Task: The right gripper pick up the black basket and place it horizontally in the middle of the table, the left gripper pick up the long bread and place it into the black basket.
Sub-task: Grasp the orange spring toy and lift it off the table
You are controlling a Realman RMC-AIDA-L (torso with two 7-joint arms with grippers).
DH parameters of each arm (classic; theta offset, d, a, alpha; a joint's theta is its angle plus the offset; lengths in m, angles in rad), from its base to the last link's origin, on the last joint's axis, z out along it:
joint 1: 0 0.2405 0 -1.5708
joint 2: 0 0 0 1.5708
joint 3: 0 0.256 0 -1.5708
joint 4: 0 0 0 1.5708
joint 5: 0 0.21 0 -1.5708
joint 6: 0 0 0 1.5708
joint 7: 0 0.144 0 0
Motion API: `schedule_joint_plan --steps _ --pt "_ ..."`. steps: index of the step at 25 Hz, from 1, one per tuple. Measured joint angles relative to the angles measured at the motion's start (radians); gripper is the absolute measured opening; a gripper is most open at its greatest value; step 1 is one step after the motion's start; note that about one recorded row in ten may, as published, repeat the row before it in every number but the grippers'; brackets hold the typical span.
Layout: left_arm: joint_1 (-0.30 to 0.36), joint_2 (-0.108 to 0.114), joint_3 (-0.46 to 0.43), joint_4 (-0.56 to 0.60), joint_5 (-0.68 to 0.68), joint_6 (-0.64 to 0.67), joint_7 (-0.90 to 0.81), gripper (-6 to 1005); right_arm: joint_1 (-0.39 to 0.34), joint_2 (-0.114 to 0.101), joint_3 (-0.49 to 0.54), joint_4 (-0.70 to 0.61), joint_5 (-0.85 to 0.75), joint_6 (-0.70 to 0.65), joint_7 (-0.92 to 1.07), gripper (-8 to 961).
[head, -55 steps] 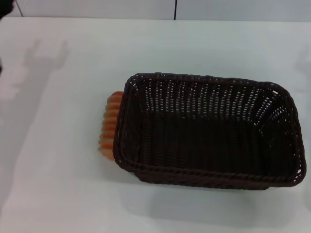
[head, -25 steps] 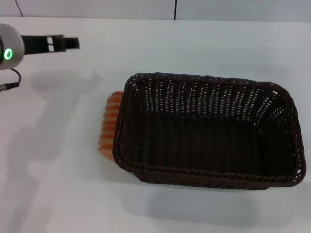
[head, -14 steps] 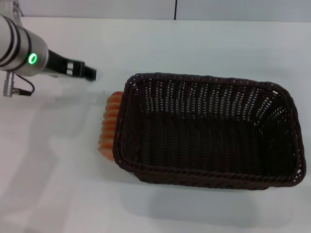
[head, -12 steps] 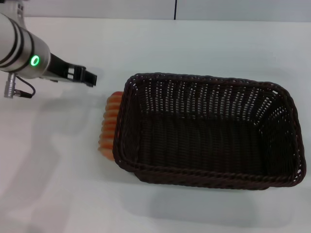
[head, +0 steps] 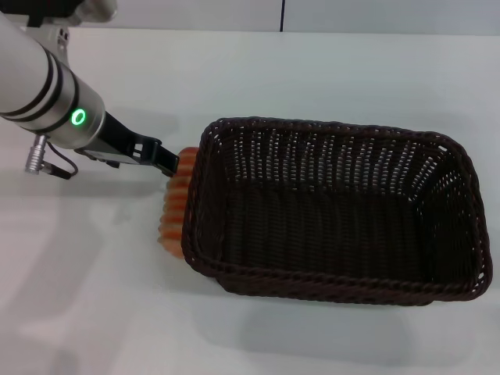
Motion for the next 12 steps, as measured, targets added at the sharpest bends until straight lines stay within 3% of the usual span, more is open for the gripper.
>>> schedule_joint_plan --steps 12 --pt "-0.043 0.0 -0.024 0.072 -0.122 -0.002 0.064 706 0.009 0.007 0.007 0.002 -0.012 -0.003 0.0 309"
